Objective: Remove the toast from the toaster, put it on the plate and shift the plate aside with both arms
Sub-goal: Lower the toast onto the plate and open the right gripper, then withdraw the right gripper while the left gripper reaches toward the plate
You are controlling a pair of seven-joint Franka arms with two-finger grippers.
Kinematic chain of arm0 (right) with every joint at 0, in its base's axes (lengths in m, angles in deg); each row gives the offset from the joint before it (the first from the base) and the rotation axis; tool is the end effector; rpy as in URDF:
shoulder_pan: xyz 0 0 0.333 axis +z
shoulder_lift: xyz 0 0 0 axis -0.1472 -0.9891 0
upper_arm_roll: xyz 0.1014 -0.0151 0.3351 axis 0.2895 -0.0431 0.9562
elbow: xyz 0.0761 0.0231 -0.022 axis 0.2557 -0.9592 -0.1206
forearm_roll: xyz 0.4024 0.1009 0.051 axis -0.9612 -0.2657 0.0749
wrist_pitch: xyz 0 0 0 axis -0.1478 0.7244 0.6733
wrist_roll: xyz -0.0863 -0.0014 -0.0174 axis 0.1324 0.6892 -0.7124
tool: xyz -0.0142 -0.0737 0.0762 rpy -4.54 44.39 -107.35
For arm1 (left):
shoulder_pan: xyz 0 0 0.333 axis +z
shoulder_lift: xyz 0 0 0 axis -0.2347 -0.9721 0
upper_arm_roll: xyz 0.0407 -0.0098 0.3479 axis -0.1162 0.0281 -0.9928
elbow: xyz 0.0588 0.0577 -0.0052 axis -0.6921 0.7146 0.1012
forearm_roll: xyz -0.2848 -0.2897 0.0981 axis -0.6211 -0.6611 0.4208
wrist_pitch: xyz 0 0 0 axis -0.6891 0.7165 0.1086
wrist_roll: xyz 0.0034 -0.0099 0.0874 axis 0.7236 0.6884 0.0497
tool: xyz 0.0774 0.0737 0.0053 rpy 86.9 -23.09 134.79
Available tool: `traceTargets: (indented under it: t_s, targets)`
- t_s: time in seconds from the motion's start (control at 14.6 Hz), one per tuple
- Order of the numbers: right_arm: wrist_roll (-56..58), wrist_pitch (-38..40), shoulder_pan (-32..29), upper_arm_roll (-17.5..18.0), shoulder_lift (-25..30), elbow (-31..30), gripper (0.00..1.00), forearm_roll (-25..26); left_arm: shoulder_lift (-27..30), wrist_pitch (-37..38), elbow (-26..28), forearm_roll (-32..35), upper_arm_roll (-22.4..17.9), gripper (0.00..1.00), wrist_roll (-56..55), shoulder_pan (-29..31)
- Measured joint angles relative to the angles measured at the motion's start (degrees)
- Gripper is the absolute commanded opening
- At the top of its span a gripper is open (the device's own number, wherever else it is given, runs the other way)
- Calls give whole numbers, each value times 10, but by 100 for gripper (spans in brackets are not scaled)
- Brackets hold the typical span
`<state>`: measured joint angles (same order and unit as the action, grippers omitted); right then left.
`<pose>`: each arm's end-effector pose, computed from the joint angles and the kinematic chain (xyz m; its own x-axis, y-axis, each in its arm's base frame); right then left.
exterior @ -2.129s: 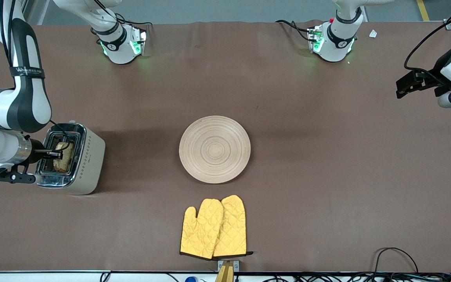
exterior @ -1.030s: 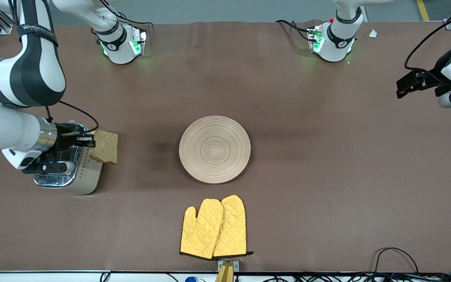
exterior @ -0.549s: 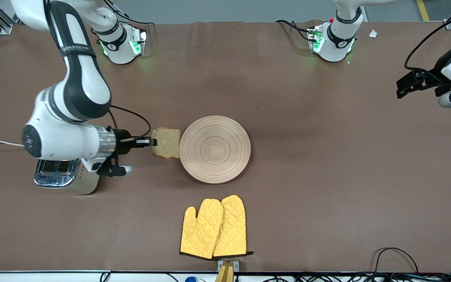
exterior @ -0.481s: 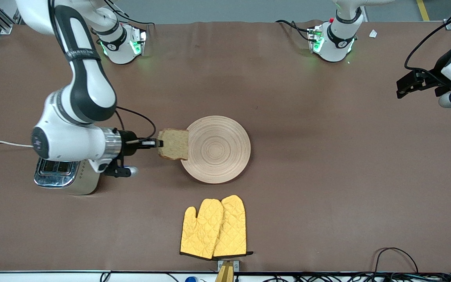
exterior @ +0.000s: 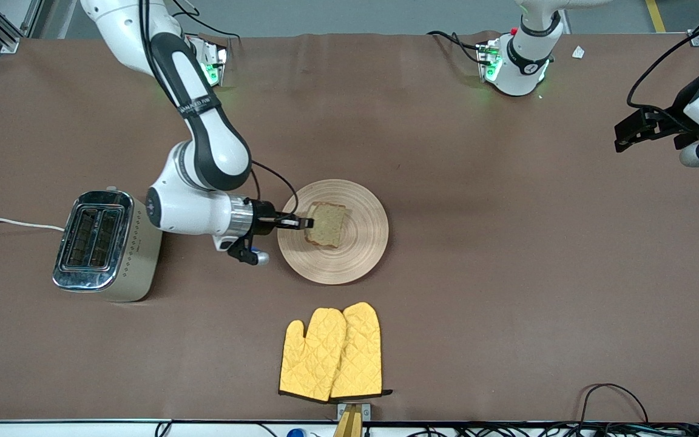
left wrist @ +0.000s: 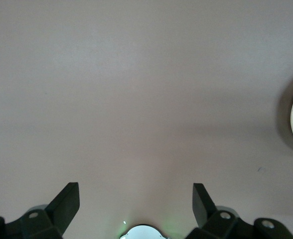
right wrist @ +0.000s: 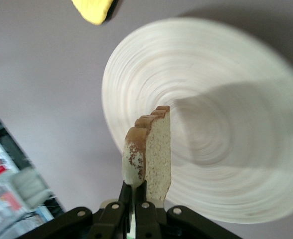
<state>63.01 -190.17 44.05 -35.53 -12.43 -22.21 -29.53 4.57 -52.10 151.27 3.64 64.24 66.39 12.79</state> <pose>0.6113 0.3377 0.2974 0.8992 -0.1824 -0.3977 -0.4084 -0.6758 -0.6136 0.5723 -0.0636 0.6844 0.9969 0.0017 -0.0786 -0.0030 -0.9982 -0.0602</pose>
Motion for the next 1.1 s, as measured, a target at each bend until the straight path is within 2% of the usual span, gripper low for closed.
traceTargets:
  t_s: [0.07, 0.21, 0.27, 0.34, 0.48, 0.55, 0.69, 0.82, 0.96, 1.1]
  targets:
    - [19, 0, 4, 0, -9, -3, 13, -37, 0, 0, 0, 0, 0, 100, 0, 0]
    - [105, 0, 7, 0, -26, -18, 45, -88, 0, 0, 0, 0, 0, 100, 0, 0]
    - [146, 1, 6, -3, -32, -29, 60, -98, 0, 0, 0, 0, 0, 100, 0, 0]
    - [175, 2, 5, -6, -35, -39, 100, -102, 0, 0, 0, 0, 0, 100, 0, 0]
    - [204, 3, 1, -12, -36, -51, 100, -94, 0, 0, 0, 0, 0, 100, 0, 0]
    - [208, 3, 0, -15, -35, -50, 100, -72, 0, 0, 0, 0, 0, 100, 0, 0]
    - [209, 3, 0, -33, -26, -44, 100, 7, 0, 0, 0, 0, 0, 100, 0, 0]
    - [209, 29, -1, -67, -5, -35, 100, 86, 0, 0, 0, 0, 0, 100, 0, 0]
    - [210, 106, -2, -117, 16, -12, 100, 156, 0, 0, 0, 0, 0, 100, 0, 0]
    - [210, 188, -3, -163, 27, 37, 100, 248, 0, 0, 0, 0, 0, 100, 0, 0]
